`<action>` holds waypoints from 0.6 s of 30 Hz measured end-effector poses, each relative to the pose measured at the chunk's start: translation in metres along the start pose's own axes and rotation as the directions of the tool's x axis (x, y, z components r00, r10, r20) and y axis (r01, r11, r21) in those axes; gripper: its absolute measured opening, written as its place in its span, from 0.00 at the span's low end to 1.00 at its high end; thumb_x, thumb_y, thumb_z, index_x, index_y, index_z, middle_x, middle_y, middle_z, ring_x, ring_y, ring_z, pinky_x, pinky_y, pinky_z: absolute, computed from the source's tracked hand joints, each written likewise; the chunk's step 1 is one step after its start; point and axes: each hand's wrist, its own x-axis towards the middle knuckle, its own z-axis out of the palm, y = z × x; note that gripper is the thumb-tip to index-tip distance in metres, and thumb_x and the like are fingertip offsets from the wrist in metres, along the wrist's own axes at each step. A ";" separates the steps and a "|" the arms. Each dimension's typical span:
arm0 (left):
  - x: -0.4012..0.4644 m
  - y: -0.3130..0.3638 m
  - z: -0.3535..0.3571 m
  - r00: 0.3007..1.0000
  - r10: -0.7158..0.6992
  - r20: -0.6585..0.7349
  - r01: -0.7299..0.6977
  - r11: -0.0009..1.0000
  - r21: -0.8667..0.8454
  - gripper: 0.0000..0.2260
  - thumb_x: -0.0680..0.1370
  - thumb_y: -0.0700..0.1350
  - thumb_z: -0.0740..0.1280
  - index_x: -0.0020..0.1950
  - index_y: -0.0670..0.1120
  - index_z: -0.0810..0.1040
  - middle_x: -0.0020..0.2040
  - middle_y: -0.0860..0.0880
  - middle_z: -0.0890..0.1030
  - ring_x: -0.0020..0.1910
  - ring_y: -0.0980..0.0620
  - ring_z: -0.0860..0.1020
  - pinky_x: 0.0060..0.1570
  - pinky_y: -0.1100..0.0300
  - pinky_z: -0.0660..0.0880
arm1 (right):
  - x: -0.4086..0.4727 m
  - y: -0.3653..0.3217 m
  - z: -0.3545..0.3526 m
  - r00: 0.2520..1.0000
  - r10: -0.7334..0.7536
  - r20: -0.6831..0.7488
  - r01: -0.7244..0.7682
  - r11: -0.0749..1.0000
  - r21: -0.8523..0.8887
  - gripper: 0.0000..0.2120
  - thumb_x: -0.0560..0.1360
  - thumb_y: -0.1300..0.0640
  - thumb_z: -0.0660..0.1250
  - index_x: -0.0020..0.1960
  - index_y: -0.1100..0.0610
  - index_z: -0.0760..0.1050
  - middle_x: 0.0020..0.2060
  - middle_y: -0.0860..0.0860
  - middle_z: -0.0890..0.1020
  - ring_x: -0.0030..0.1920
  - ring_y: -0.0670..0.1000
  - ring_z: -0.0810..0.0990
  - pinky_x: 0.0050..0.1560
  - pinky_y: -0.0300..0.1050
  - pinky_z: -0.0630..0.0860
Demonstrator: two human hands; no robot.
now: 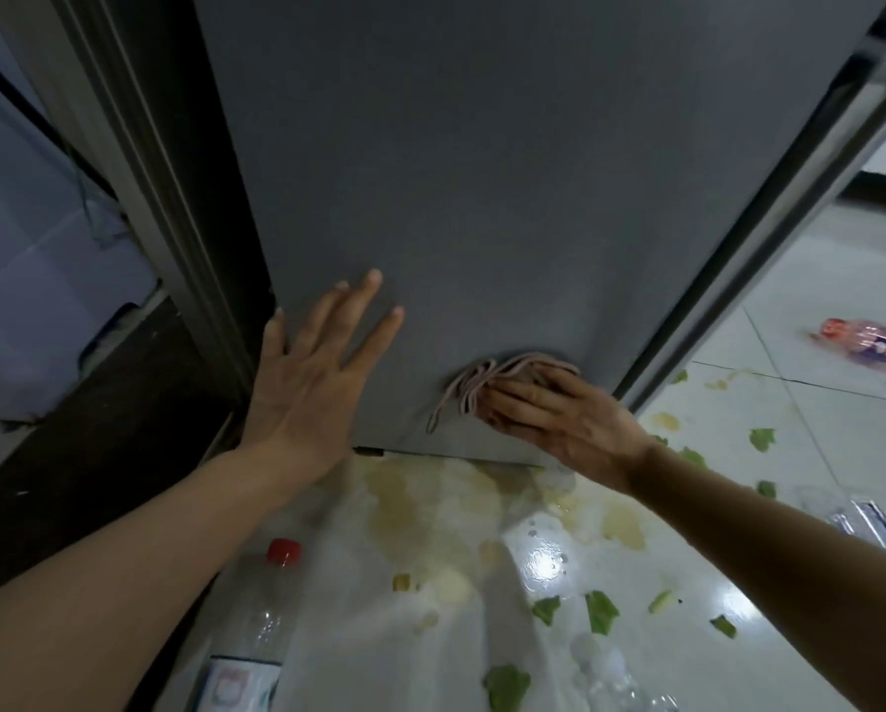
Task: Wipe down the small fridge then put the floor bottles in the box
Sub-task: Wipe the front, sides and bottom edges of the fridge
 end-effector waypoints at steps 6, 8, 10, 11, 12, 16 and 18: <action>0.003 0.021 0.001 0.984 0.090 -0.155 -0.091 0.996 0.001 0.44 0.63 0.34 0.74 0.75 0.45 0.58 0.76 0.45 0.46 0.73 0.43 0.50 0.67 0.35 0.51 | -0.027 0.061 -0.014 0.831 0.383 -0.403 -0.341 0.924 0.176 0.15 0.80 0.60 0.56 0.66 0.53 0.69 0.69 0.58 0.65 0.69 0.59 0.65 0.68 0.63 0.60; 0.008 0.033 0.006 0.948 0.205 -0.242 -0.202 0.979 0.038 0.40 0.62 0.30 0.71 0.73 0.44 0.63 0.75 0.44 0.54 0.71 0.42 0.57 0.65 0.33 0.55 | -0.027 0.053 -0.007 0.781 0.439 -0.444 -0.376 0.898 0.227 0.11 0.80 0.59 0.59 0.61 0.54 0.72 0.65 0.58 0.67 0.66 0.60 0.67 0.68 0.61 0.62; 0.012 0.044 0.009 0.930 0.234 -0.282 -0.229 0.972 0.051 0.35 0.66 0.31 0.66 0.72 0.44 0.64 0.76 0.45 0.58 0.71 0.42 0.59 0.65 0.33 0.57 | -0.029 0.032 0.008 0.828 0.387 -0.405 -0.321 0.920 0.224 0.11 0.78 0.61 0.60 0.59 0.53 0.73 0.63 0.58 0.69 0.64 0.60 0.68 0.67 0.59 0.63; 0.013 0.048 0.010 0.931 0.220 -0.291 -0.217 0.975 0.041 0.32 0.68 0.32 0.62 0.73 0.44 0.64 0.76 0.45 0.58 0.72 0.42 0.59 0.65 0.34 0.57 | -0.032 0.022 0.017 0.887 0.318 -0.336 -0.267 0.945 0.190 0.13 0.76 0.63 0.63 0.58 0.53 0.74 0.63 0.57 0.71 0.63 0.59 0.69 0.67 0.59 0.64; 0.014 0.050 0.011 0.935 0.203 -0.291 -0.203 0.979 0.031 0.31 0.69 0.32 0.59 0.73 0.44 0.64 0.76 0.46 0.58 0.72 0.43 0.59 0.65 0.34 0.56 | -0.038 0.013 0.025 0.942 0.234 -0.241 -0.204 0.968 0.146 0.16 0.72 0.63 0.68 0.58 0.52 0.75 0.63 0.56 0.73 0.63 0.59 0.69 0.66 0.59 0.66; 0.014 0.050 0.013 0.947 0.187 -0.260 -0.184 0.982 0.039 0.37 0.65 0.30 0.67 0.73 0.44 0.63 0.77 0.47 0.55 0.73 0.43 0.58 0.65 0.34 0.54 | -0.052 0.004 0.029 0.988 0.135 -0.081 -0.128 0.989 0.079 0.19 0.70 0.63 0.69 0.60 0.54 0.75 0.62 0.55 0.76 0.63 0.58 0.73 0.66 0.58 0.68; 0.014 0.051 0.013 0.948 0.188 -0.257 -0.182 0.982 0.049 0.39 0.63 0.31 0.70 0.73 0.43 0.63 0.77 0.46 0.55 0.72 0.43 0.58 0.65 0.33 0.54 | -0.051 0.022 0.019 0.939 0.268 -0.217 -0.247 0.962 0.119 0.12 0.74 0.64 0.64 0.56 0.55 0.74 0.58 0.56 0.76 0.60 0.59 0.72 0.65 0.58 0.65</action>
